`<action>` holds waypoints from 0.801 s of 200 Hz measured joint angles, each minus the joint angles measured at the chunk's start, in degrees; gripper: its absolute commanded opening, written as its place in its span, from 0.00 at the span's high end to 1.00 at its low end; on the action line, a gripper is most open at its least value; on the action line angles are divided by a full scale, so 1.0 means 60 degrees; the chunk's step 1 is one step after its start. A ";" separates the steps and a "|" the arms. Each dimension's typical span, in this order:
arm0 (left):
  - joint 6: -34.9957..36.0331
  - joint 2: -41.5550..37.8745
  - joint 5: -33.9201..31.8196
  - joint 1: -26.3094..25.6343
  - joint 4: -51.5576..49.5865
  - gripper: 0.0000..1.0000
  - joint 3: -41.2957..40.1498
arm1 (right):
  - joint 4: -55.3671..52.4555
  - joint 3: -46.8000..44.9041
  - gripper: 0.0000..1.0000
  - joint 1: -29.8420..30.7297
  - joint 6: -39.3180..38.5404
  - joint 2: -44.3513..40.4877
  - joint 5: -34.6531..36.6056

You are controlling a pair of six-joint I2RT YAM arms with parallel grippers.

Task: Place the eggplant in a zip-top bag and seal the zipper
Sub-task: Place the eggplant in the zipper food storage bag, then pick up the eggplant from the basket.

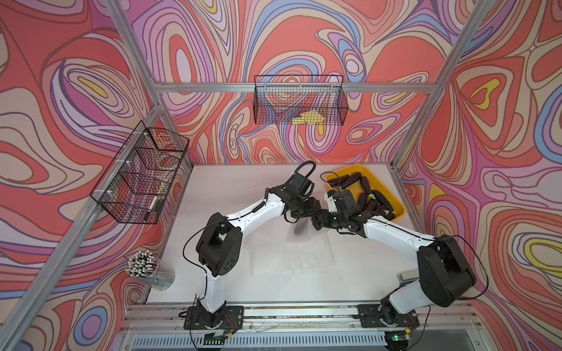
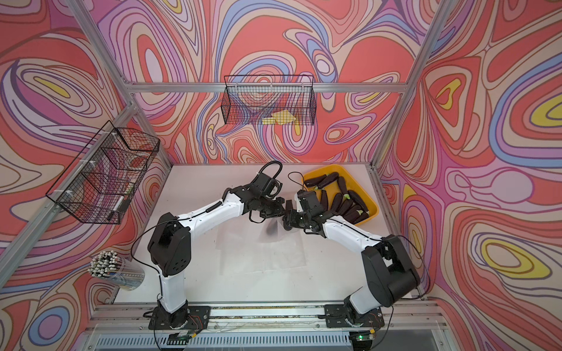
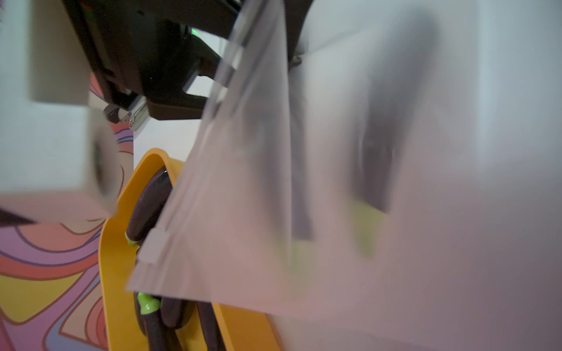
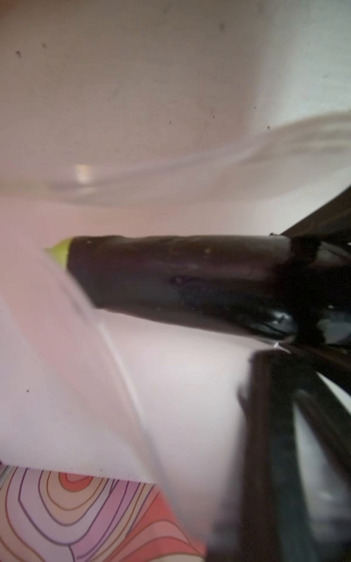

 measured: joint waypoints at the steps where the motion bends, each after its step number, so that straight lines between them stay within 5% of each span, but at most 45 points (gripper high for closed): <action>1: -0.0004 -0.0004 -0.0011 0.0004 0.0007 1.00 -0.0007 | -0.0044 0.0051 0.45 0.0000 0.0011 0.0058 0.0004; 49: -0.0288 -0.0062 -0.0244 0.0113 0.0066 1.00 -0.0284 | -0.0998 0.0495 0.26 -0.0073 -0.0102 0.0109 -0.0233; 82: -0.0342 0.0157 -0.0025 0.0342 0.0058 1.00 0.0025 | -0.1239 0.0841 0.27 -0.0780 -0.0160 -0.1224 -0.0827; 111: -0.0313 0.0353 0.0091 0.0357 0.0069 1.00 0.0284 | -0.1188 0.1668 0.33 -0.2532 -0.0197 -0.1643 -0.0772; 132: -0.0317 0.0353 0.0222 0.0342 0.0076 1.00 0.0284 | -0.1319 0.2648 0.35 -0.3701 -0.0539 -0.0521 0.0186; 160: -0.0317 0.0353 0.0295 0.0331 0.0087 1.00 0.0270 | -0.1617 0.3734 0.37 -0.4044 -0.1137 0.1632 0.1020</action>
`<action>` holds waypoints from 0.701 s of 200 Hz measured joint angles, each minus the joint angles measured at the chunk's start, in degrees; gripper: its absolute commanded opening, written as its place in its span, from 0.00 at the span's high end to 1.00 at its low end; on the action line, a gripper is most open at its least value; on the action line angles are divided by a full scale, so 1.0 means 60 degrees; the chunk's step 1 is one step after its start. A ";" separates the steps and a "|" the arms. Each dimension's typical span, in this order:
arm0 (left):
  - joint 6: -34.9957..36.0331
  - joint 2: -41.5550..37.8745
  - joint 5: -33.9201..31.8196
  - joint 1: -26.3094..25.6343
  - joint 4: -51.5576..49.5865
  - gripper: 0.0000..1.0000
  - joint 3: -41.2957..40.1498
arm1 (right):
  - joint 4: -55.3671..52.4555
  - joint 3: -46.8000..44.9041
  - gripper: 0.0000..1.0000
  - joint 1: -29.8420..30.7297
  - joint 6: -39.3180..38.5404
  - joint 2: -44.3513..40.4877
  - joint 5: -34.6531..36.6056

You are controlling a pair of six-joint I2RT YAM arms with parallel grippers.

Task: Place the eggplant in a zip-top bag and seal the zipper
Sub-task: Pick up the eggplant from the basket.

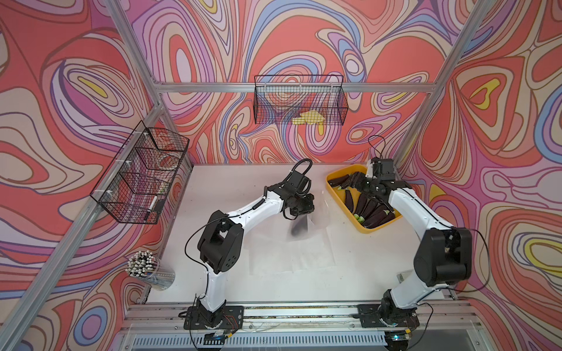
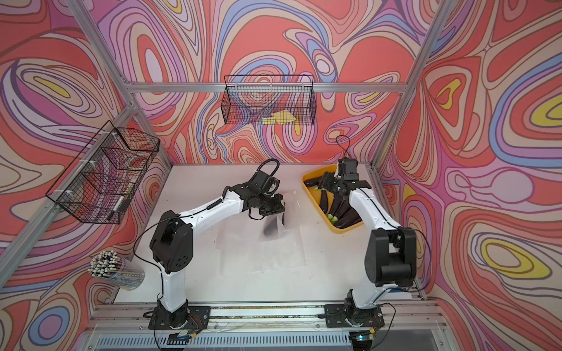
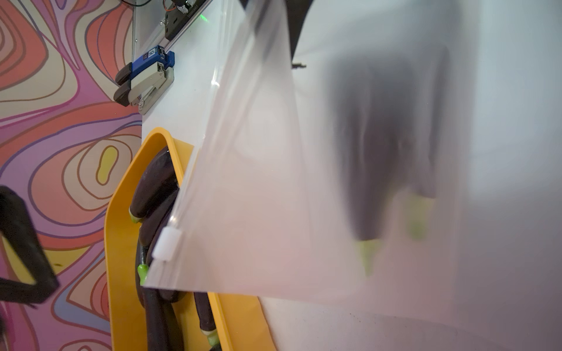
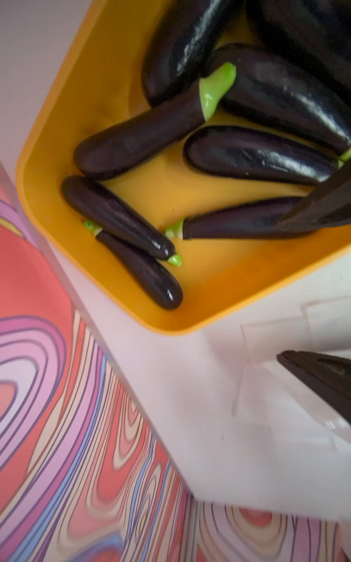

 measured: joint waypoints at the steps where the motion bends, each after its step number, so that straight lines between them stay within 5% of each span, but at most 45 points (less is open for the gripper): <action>1: 0.0004 0.0000 0.0000 0.0000 0.0000 1.00 0.0000 | -0.0029 0.0040 0.37 0.0000 -0.0044 0.0106 0.0022; 63: 0.0011 0.0000 0.0007 0.0004 0.0036 1.00 -0.0142 | -0.1089 0.0951 0.38 0.0029 -0.0885 0.2499 0.0452; 92: 0.0015 0.0000 0.0073 0.0000 0.0058 1.00 -0.0160 | -0.1195 0.1096 0.55 0.0029 -0.1064 0.2863 0.0470; 140: 0.0040 0.0000 0.0102 0.0000 0.0076 1.00 -0.0160 | -0.1359 0.1348 0.65 0.0025 -0.1253 0.3071 0.0386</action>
